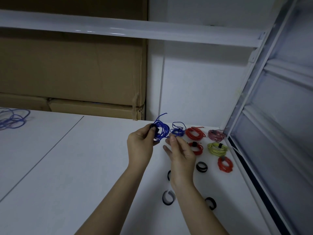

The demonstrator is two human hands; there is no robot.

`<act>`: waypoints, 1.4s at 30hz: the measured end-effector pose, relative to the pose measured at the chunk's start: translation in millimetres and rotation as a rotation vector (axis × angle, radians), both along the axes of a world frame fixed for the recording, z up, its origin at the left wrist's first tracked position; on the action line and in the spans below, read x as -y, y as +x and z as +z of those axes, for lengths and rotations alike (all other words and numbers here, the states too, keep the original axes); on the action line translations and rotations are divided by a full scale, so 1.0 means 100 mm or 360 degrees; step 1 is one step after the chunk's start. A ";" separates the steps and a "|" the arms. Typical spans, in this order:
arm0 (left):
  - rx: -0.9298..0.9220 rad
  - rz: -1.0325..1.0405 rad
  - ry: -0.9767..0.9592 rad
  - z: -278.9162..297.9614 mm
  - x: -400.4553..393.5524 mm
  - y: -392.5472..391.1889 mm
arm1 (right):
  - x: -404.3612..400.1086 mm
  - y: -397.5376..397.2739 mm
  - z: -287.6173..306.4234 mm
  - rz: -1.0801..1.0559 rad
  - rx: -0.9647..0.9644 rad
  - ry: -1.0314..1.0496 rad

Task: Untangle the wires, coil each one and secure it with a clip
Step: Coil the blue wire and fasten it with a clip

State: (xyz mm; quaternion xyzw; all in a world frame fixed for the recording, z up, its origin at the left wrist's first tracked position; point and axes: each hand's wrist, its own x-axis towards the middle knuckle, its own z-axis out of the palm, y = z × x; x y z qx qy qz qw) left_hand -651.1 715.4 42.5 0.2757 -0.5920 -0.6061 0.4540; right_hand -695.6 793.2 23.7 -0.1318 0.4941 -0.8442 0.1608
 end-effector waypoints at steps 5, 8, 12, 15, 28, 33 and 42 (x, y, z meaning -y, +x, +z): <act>0.0173 0.0042 -0.0220 -0.03 0.02 0.01 | 0.04 -0.01 0.09 -0.0130 -0.0142 -0.0106; 0.0246 0.0097 -0.0307 -0.04 0.06 0.00 | 0.07 -0.01 0.09 -0.0023 -0.0229 -0.0077; 0.0306 0.0152 -0.0365 -0.05 0.08 0.02 | 0.09 0.00 0.06 0.0008 -0.0232 -0.0055; 0.0427 0.0257 -0.0602 -0.05 0.07 0.05 | 0.10 0.03 0.07 0.0056 -0.0264 -0.0016; 0.0410 0.0268 -0.0751 0.00 -0.01 0.06 | 0.23 -0.05 0.10 -0.0271 -0.0727 0.0355; 0.0369 0.0063 -0.0535 -0.01 0.07 0.12 | 0.22 -0.12 0.07 -0.0116 -0.0697 0.0380; 0.0210 -0.0390 0.0116 0.08 0.09 0.19 | 0.16 -0.17 0.02 0.0001 -0.0649 0.0395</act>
